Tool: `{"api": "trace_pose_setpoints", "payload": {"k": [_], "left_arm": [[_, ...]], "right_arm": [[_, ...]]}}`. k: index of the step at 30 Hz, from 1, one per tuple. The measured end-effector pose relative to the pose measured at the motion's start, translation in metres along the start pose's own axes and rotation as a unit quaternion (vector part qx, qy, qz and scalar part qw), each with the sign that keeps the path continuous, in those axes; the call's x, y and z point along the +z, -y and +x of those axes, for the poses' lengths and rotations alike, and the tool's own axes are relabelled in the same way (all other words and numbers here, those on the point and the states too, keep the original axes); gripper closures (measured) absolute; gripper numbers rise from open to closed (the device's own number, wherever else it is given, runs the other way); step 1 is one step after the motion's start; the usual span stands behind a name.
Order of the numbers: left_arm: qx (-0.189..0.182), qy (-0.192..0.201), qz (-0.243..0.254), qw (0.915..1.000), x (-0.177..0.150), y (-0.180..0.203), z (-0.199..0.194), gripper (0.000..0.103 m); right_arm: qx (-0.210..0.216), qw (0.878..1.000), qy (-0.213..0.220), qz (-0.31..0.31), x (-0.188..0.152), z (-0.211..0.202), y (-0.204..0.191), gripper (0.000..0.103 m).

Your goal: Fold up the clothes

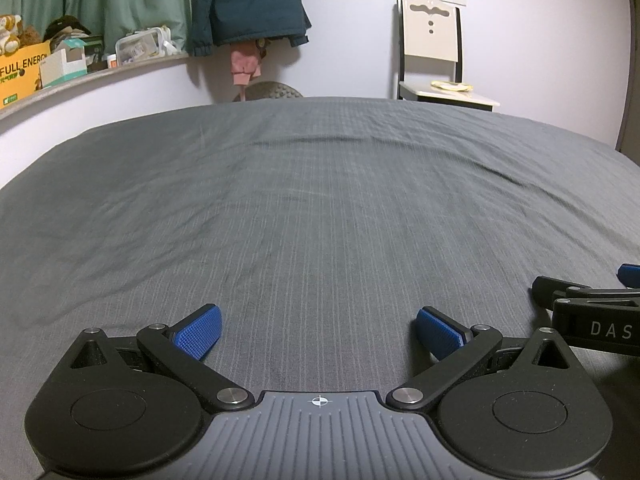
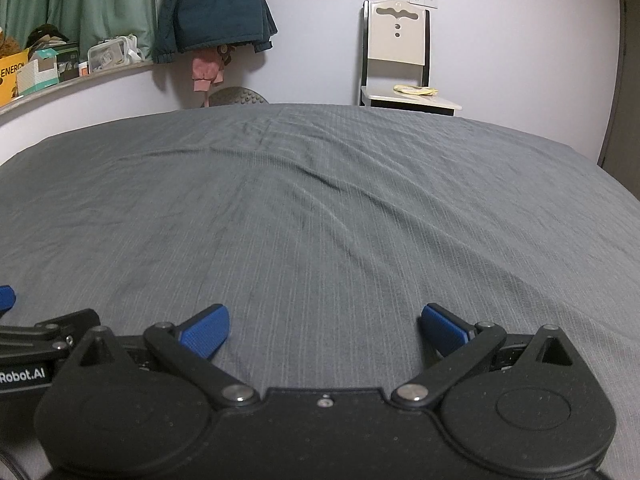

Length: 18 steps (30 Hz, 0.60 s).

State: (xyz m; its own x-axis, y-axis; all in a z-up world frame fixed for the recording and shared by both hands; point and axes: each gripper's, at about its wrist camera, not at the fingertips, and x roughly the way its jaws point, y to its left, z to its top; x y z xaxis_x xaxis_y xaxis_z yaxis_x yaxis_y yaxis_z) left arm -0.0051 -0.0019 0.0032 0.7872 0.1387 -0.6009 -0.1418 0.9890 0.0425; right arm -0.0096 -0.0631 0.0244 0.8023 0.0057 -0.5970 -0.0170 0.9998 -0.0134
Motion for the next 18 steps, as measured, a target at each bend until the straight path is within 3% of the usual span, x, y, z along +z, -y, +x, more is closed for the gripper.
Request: {"api": "trace_pose_setpoints", "payload": {"k": [18], "left_arm": [[0.001,0.001,0.0,1.0,-0.0005,0.0012,0.002,0.0]], "right_arm": [[-0.002,1.0,0.003,0.001,0.0005,-0.0013,-0.0027,0.0]]}}
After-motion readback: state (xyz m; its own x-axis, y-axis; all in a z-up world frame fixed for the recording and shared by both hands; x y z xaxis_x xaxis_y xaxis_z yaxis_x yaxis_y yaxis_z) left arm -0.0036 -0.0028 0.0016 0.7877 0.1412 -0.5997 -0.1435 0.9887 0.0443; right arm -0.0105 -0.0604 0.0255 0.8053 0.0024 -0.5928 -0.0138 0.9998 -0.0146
